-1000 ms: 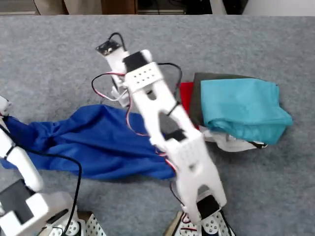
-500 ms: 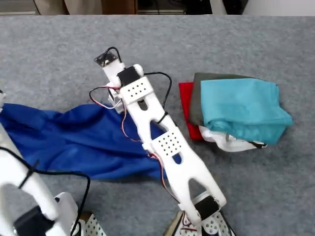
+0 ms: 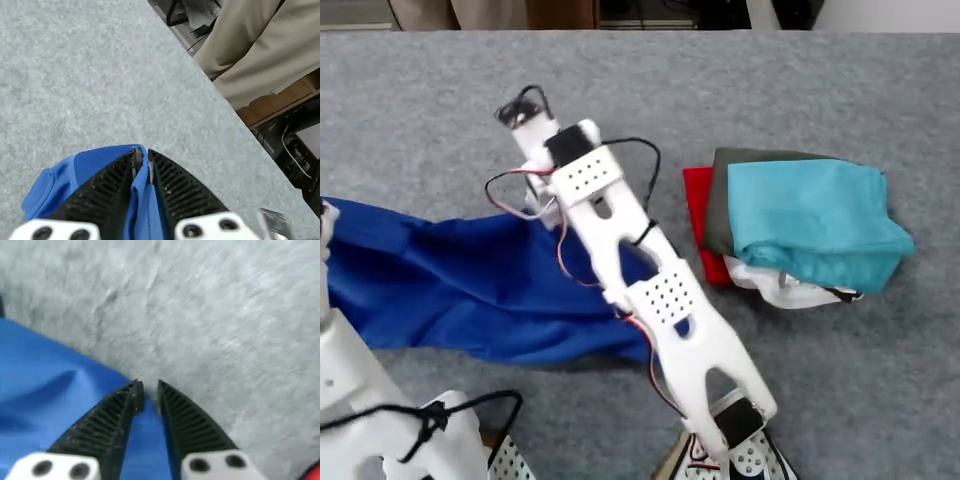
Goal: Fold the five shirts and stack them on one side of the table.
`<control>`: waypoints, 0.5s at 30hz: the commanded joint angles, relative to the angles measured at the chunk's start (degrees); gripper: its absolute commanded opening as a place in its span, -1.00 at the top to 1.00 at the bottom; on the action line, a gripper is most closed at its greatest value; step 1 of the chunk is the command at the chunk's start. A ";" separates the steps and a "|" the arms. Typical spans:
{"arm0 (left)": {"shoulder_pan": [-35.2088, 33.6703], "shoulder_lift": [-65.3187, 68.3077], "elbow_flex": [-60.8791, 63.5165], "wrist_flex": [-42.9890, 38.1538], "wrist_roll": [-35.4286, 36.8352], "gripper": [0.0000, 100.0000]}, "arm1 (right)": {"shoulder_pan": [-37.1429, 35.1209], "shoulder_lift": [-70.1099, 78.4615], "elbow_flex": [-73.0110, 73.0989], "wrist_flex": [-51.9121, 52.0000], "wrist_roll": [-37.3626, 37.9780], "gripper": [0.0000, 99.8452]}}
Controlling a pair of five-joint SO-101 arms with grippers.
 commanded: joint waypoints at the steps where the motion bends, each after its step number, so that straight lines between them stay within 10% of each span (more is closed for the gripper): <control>1: 0.62 -3.12 -1.23 2.90 0.26 0.96 | -3.82 -7.87 8.84 1.32 -2.55 0.75; 15: 0.09 -4.70 -7.47 6.15 -1.14 0.96 | -3.30 -20.79 28.62 1.32 0.53 1.00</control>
